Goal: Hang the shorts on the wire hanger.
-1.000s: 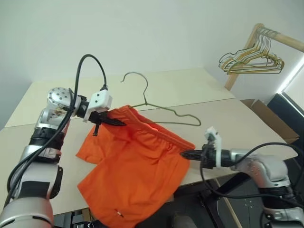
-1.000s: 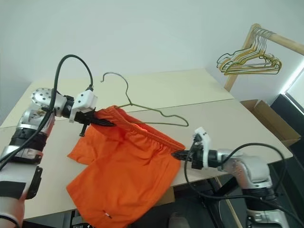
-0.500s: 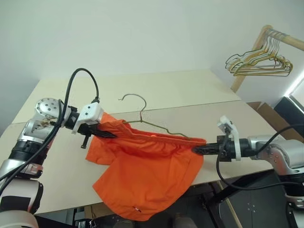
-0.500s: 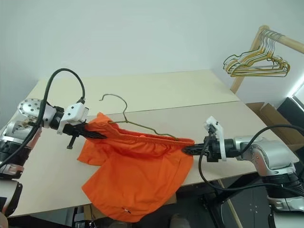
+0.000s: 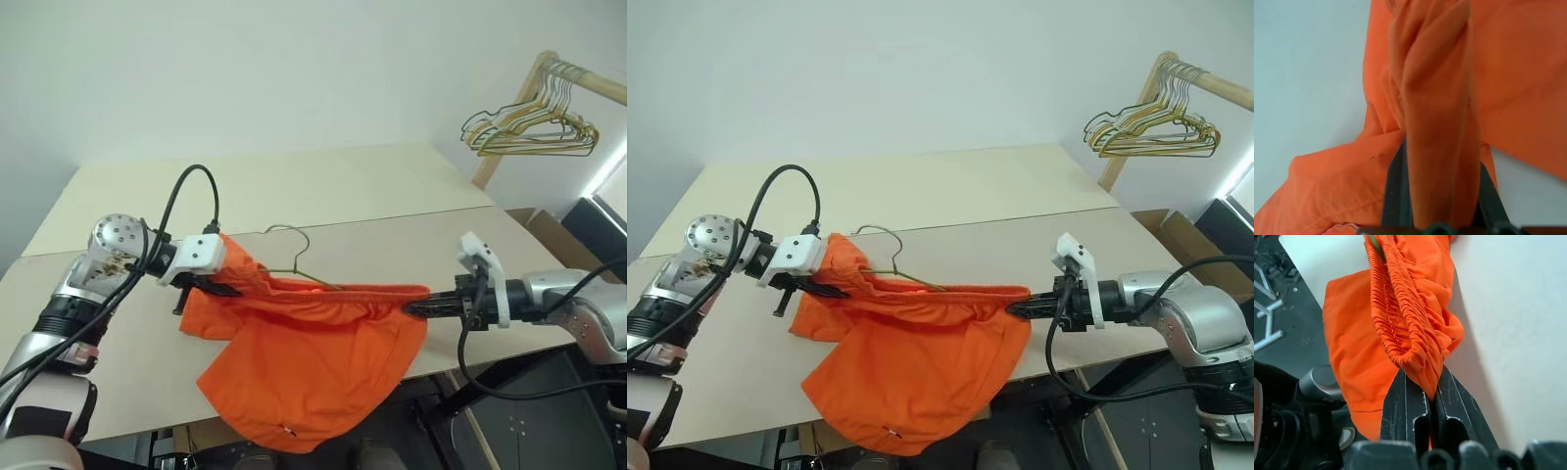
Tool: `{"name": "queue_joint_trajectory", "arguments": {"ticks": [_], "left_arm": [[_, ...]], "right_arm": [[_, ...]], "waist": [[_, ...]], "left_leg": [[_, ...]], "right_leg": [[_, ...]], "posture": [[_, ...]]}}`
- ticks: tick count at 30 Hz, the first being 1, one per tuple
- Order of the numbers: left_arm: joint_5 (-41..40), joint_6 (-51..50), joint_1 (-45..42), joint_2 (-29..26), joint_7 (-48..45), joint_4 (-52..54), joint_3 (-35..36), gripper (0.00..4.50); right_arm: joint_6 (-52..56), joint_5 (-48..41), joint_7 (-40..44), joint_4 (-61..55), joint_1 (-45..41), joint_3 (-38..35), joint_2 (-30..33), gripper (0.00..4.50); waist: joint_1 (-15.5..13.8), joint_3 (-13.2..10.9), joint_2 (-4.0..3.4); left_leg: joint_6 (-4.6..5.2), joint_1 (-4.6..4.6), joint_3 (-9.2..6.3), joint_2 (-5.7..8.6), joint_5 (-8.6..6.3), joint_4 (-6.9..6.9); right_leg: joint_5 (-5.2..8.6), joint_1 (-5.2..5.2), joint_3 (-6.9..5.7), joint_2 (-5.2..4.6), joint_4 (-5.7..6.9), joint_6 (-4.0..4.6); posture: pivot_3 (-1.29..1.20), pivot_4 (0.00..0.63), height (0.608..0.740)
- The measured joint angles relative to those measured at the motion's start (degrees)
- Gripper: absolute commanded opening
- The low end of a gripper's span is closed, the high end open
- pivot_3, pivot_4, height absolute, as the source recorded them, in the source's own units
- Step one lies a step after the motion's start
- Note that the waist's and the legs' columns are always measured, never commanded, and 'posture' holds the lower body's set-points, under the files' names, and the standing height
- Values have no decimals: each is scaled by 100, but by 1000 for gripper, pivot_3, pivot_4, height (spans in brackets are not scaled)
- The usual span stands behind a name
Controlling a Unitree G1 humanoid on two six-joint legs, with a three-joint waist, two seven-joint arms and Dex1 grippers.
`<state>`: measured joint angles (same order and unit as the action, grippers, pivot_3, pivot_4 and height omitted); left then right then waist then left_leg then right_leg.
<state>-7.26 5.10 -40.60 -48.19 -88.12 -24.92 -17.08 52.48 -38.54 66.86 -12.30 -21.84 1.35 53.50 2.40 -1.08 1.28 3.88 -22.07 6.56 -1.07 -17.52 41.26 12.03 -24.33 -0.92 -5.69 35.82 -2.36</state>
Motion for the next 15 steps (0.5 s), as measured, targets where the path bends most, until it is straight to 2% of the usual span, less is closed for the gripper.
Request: {"name": "queue_joint_trajectory", "arguments": {"ticks": [2, 5, 15], "left_arm": [[92, -11, -23, 180, 60, -83, -24, 0], [273, -38, -151, 458, 173, -164, -58, 0], [495, -130, -272, 791, 367, -357, -56, 0]], "right_arm": [[1, 30, -75, -177, -115, 51, -1, 21], [11, 146, -177, -461, -270, 226, 0, 833], [91, 259, -370, -752, -114, 421, 185, 4373]], "waist": [[-9, 0, 0], [-14, 0, 0], [18, 0, 0]], "left_leg": [[-1, -2, 0, 0, 0, 1], [-1, -6, 0, 1, 0, 4], [0, -6, 0, 1, 0, 4]], "right_leg": [[0, 0, -1, 0, 0, 0], [0, -1, -4, -1, -3, 0], [0, -2, -2, -2, -3, 0]], "posture": [[-71, 0, 740], [-81, 0, 740], [-97, 0, 740]]}}
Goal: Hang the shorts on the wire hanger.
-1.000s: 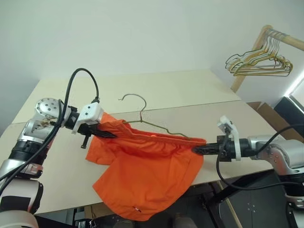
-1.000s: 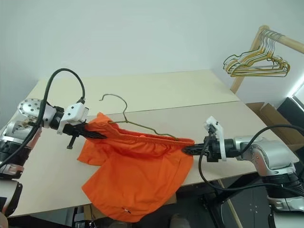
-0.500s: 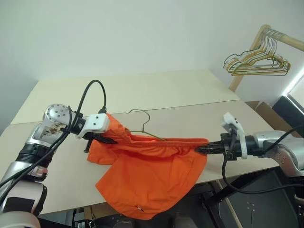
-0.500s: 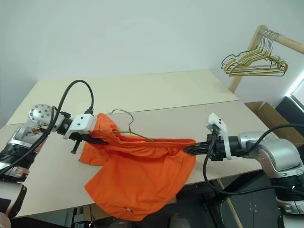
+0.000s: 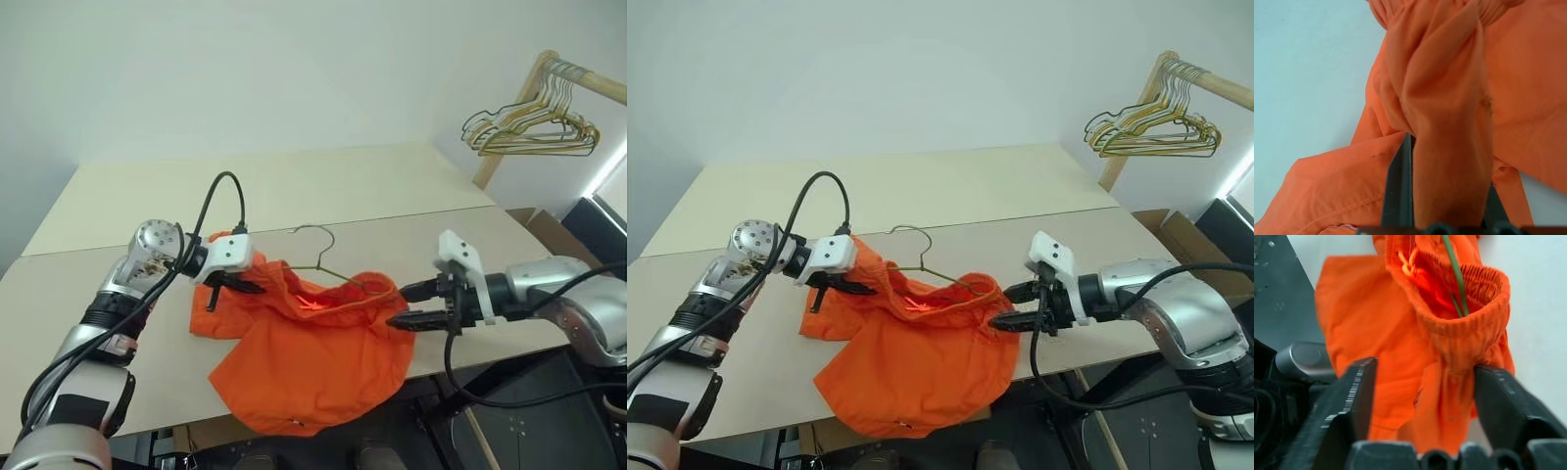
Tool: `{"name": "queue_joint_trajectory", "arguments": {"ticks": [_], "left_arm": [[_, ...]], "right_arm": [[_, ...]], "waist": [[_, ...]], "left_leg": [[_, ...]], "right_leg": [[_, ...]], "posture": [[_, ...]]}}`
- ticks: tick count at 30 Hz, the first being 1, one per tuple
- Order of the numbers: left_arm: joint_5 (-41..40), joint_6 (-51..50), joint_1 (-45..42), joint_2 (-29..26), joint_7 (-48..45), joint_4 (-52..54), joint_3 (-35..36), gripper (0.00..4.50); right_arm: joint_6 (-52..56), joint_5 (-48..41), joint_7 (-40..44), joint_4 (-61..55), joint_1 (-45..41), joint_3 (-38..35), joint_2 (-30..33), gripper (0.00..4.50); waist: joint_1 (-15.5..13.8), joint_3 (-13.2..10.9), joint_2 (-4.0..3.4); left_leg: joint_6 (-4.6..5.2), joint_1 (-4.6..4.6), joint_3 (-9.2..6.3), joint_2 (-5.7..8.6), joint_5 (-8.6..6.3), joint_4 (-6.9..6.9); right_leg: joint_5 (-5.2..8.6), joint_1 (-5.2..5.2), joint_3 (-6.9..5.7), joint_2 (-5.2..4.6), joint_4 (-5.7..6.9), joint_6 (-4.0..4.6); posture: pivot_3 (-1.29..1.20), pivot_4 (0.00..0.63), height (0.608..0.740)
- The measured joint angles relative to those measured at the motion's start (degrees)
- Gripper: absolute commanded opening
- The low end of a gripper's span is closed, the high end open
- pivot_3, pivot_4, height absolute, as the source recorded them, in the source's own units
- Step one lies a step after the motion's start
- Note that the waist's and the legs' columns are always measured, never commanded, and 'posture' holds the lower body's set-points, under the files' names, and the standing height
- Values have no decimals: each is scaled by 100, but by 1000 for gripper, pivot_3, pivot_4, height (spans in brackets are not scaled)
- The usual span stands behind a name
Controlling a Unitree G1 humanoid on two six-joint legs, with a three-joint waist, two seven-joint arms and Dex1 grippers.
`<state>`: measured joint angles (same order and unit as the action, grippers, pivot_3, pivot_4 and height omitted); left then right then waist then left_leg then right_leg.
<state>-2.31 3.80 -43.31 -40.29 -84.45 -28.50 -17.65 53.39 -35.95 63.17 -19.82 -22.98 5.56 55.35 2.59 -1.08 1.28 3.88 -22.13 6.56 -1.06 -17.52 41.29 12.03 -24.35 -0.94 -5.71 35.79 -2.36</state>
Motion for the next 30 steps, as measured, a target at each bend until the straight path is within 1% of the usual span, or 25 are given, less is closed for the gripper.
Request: {"name": "queue_joint_trajectory", "arguments": {"ticks": [1, 5, 9, 12, 14, 16, 18, 22, 25, 27, 30], "left_arm": [[1, 1, 0, 0, 0, -1, 1, 0], [2, 2, 0, 8, 0, -2, 3, 0], [1, -2, 0, 8, -6, 15, 5, 0], [-1, -5, 1, 14, -12, 39, 8, 0], [2, -4, 0, 15, -19, 34, 9, 0], [4, -2, -4, 16, -28, 25, 13, 0], [4, 1, -19, 37, -34, 32, 15, 0], [10, -1, -56, 46, -55, 27, 22, 0], [16, 7, -93, 51, -68, 7, 23, 0], [21, 17, -111, 52, -73, 1, 23, 0], [24, 23, -111, 47, -96, -1, 23, 0]], "right_arm": [[17, 9, -28, 4, 23, -7, 38, 4478], [0, 129, -126, 45, 148, -185, 318, 4478], [-41, 79, -198, 311, -26, -781, 417, 4478], [-22, -167, -211, 259, -412, -1080, 319, 4478], [123, -359, -331, 61, -811, -1027, 7, 4478], [311, -418, -549, -90, -1209, -688, -417, 4478], [579, -402, -834, -79, -1614, -197, -912, 4478], [1054, -119, -1296, 353, -2457, 695, -1710, 4478], [1355, 89, -1387, 718, -3032, 1246, -1991, 4478], [1452, 230, -1412, 877, -3262, 1532, -2097, 4478], [1468, 427, -1402, 1066, -3350, 1808, -2188, 3896]], "waist": [[2, 0, 0], [-6, 0, 0], [-6, 0, 0], [16, 0, -1], [43, 1, -1], [71, 1, -2], [104, 1, -3], [136, 1, -6], [132, 1, -8], [137, 1, -8], [141, 1, -8]], "left_leg": [[0, 0, 0, 0, 0, 0], [1, 0, 0, 0, 0, 0], [3, 2, 0, -1, -2, -1], [4, 6, 0, -5, -2, -5], [4, 10, 0, -8, -2, -7], [4, 10, 0, -10, -2, -6], [4, 7, 0, -8, -2, -5], [-21, -12, 1, -2, 13, -2], [-27, -24, -1, 1, 16, -1], [-26, -30, -1, 4, 15, 0], [-23, -34, -1, 11, 14, 0]], "right_leg": [[0, 0, 0, -1, 0, 0], [0, -1, -1, -5, 0, 0], [0, 0, 1, -5, 0, 0], [0, -1, 3, 0, 1, 0], [0, 0, 5, 1, 6, 1], [-1, 0, 5, 1, 9, 1], [-1, -2, 3, -2, 11, 1], [-1, -19, 0, -4, 22, 1], [-1, -22, -11, -5, 30, 0], [-1, -22, -13, -5, 26, 0], [-1, -22, -14, -8, 20, -2]], "posture": [[-94, 0, 740], [-84, 0, 740], [-82, 0, 740], [-85, 0, 740], [-88, 0, 740], [-90, 0, 740], [-94, 0, 740], [-91, 0, 740], [-91, 0, 740], [-91, 0, 740], [-87, 0, 740]]}}
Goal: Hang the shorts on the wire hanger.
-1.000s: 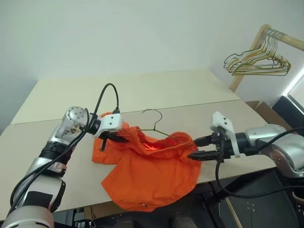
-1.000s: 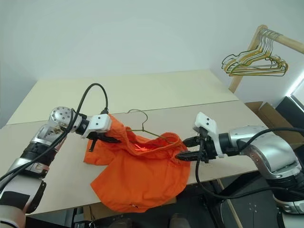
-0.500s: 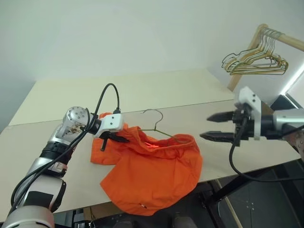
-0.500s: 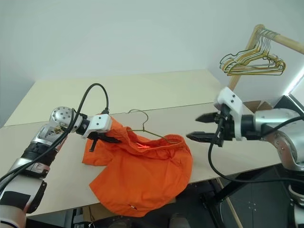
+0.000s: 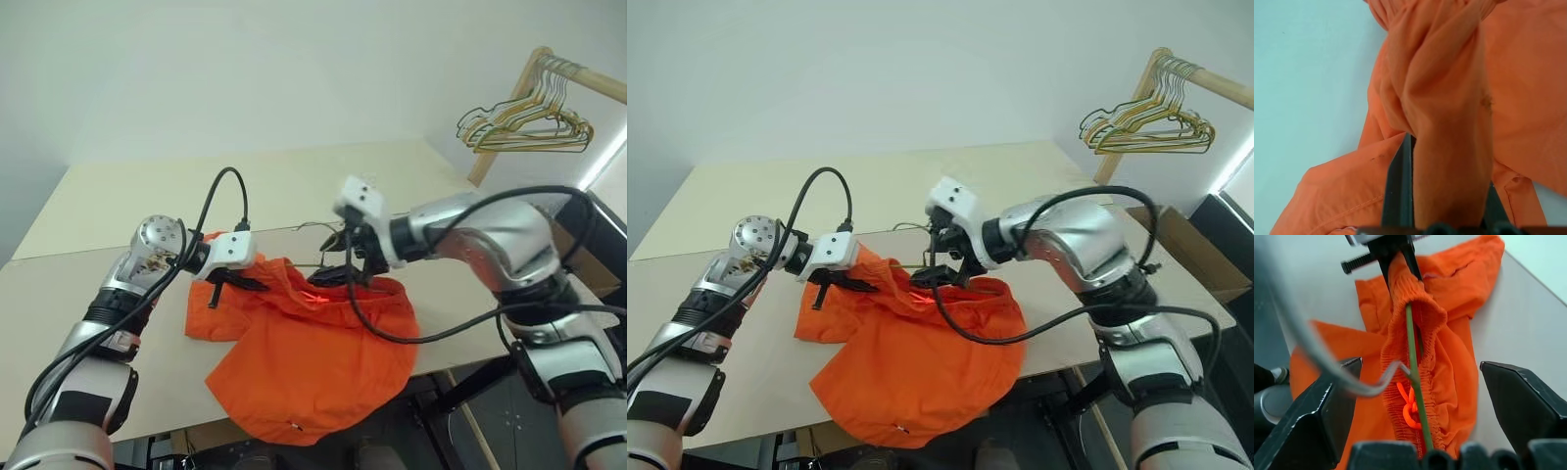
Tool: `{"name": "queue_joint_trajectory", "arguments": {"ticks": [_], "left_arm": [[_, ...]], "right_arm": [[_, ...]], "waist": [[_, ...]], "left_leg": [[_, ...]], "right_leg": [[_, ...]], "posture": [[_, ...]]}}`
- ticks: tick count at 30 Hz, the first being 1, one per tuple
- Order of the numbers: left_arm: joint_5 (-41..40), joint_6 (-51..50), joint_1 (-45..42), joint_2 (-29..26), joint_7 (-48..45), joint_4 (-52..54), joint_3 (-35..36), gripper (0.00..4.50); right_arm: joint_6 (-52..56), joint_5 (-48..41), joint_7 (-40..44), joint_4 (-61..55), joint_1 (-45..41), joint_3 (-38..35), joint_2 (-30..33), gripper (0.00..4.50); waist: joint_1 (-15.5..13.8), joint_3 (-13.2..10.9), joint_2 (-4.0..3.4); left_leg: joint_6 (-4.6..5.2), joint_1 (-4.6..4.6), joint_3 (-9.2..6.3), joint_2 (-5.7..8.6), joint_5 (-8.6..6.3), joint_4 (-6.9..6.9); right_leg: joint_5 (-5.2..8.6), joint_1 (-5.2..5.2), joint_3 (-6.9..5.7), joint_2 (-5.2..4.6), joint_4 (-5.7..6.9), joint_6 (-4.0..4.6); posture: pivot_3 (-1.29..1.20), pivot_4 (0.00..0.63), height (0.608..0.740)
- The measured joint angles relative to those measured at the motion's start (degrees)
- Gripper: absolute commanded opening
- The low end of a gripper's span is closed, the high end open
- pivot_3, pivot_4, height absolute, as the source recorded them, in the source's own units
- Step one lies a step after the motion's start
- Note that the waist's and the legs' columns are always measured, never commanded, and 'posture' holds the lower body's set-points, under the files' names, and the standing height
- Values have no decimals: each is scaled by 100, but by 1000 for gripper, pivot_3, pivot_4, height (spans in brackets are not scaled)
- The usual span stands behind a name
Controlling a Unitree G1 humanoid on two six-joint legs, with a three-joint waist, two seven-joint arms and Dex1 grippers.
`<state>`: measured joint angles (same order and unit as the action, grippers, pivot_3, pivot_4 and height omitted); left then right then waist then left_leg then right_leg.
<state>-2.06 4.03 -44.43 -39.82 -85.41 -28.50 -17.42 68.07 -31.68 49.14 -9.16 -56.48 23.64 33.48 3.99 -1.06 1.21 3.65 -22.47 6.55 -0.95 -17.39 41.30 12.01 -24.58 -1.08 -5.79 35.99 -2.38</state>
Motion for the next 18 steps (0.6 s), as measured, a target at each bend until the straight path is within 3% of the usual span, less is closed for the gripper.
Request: {"name": "queue_joint_trajectory", "arguments": {"ticks": [11, 17, 18], "left_arm": [[0, 73, -7, -34, -8, 0, 32, 0], [-8, 94, -21, -67, -31, 12, 48, 0], [-12, 91, -21, -67, -32, 21, 49, 304]], "right_arm": [[-377, 389, 398, 177, -86, 276, -101, 39], [-743, 502, 632, 120, 9, 292, -64, 39], [-844, 551, 691, 119, 57, 291, -48, 11]], "waist": [[11, 0, 0], [3, 0, 0], [3, 0, 0]], "left_leg": [[-2, 4, 0, 1, 1, 1], [-2, 4, 0, 1, 1, 3], [-1, 4, 0, 1, 1, 3]], "right_leg": [[-1, 0, 0, 3, 6, -1], [-1, 2, -1, 2, 6, -2], [-1, 2, -1, 2, 6, -2]], "posture": [[-75, 0, 740], [-70, 0, 740], [-68, 0, 740]]}}
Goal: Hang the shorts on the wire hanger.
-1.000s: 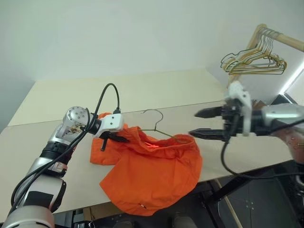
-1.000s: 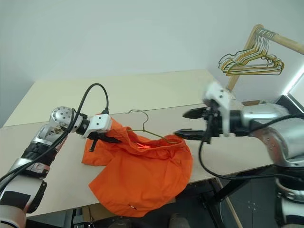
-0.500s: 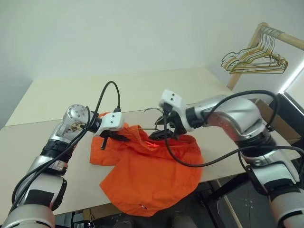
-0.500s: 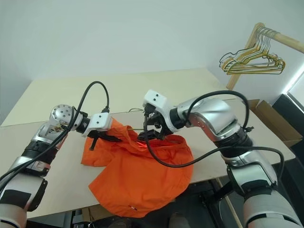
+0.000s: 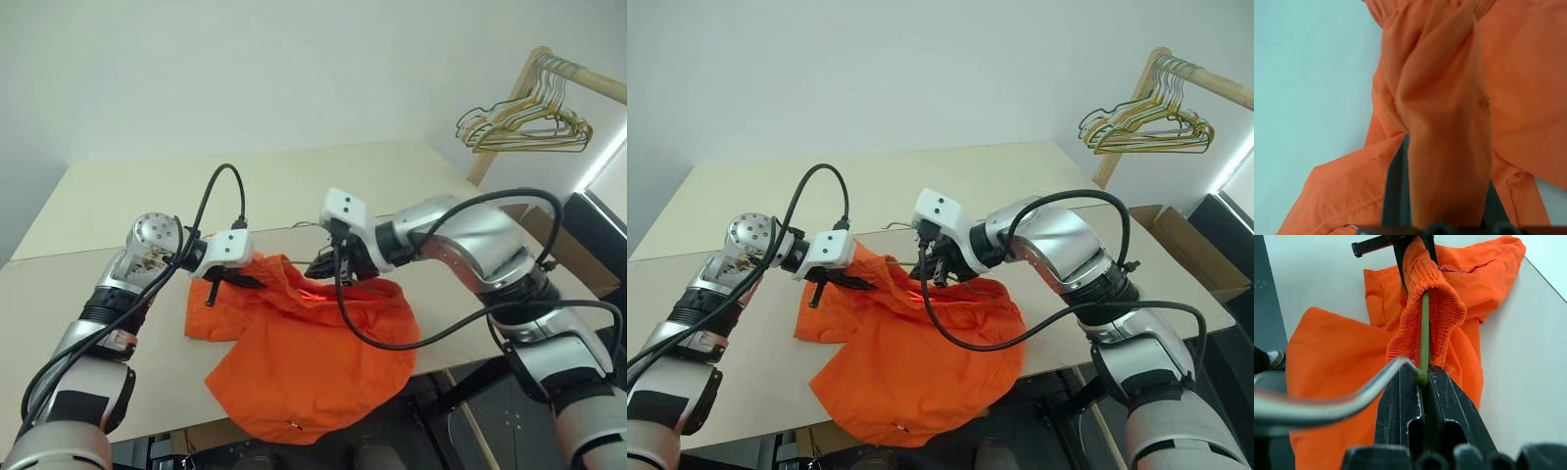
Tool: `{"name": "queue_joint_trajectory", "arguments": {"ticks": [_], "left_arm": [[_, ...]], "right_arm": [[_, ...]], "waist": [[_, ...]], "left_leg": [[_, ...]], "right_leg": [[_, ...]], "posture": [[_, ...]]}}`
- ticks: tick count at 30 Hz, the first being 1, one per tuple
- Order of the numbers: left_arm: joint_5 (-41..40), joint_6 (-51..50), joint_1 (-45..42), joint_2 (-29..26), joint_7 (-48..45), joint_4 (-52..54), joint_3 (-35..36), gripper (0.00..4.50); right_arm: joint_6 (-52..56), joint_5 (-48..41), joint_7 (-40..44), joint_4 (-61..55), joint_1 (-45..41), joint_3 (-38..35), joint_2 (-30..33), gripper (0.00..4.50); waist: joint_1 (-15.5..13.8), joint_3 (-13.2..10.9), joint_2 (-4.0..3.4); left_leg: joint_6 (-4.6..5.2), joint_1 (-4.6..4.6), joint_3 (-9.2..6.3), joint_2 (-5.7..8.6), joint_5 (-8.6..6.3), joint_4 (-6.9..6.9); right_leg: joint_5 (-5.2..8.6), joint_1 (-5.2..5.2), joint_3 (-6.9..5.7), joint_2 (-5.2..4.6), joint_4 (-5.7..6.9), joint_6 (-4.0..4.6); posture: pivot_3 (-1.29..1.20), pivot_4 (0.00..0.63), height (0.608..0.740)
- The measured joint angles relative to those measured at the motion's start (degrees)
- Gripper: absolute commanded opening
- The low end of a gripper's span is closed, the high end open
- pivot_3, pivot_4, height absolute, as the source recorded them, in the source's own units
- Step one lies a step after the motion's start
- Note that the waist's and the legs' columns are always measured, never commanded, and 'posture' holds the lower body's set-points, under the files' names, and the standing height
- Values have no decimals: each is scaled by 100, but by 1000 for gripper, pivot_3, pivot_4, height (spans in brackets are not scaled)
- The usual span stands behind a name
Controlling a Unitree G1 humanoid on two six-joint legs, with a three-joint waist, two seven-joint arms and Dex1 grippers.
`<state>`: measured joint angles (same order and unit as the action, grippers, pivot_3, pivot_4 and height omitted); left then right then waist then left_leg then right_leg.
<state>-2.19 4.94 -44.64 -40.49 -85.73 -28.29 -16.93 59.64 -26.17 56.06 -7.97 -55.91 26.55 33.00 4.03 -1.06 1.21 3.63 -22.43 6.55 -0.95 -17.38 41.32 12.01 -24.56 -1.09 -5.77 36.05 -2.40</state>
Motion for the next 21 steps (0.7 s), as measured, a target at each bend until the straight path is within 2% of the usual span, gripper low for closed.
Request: {"name": "queue_joint_trajectory", "arguments": {"ticks": [4, 8, 13, 17, 21], "left_arm": [[-143, -218, -4, 5, -73, 14, 70, 1435], [-283, -426, -25, -6, -175, 44, 223, 2746], [-356, -459, -152, -212, -320, -71, 344, 4304], [-344, -370, -278, -375, -380, -413, 452, 4423], [-53, 217, -318, -359, -75, -957, 453, 4423]], "right_arm": [[-266, 120, 128, 4, 75, 0, 75, 0], [-450, 220, 226, 17, 99, -24, 152, 0], [-537, 236, 362, 26, 207, -115, 248, 0], [-574, 225, 509, 1, 292, -260, 328, 0], [-584, 222, 586, -50, 302, -327, 357, 0]], "waist": [[4, 0, 0], [3, 0, 0], [0, 0, 0], [-6, 0, 0], [-10, 0, 0]], "left_leg": [[0, 0, 0, 0, 0, -1], [0, 0, 0, 0, 0, 0], [0, 0, 0, 0, 0, -1], [0, 1, 0, 0, 0, -1], [0, 2, 0, 0, 0, -1]], "right_leg": [[0, -1, 1, 2, 1, 0], [0, -1, 1, 2, 0, 0], [0, -1, 0, 2, 0, 0], [0, 0, 0, 1, -1, -1], [0, 0, -1, 1, -1, 0]], "posture": [[-62, 0, 740], [-59, 0, 740], [-56, 0, 740], [-55, 0, 740], [-53, 0, 740]]}}
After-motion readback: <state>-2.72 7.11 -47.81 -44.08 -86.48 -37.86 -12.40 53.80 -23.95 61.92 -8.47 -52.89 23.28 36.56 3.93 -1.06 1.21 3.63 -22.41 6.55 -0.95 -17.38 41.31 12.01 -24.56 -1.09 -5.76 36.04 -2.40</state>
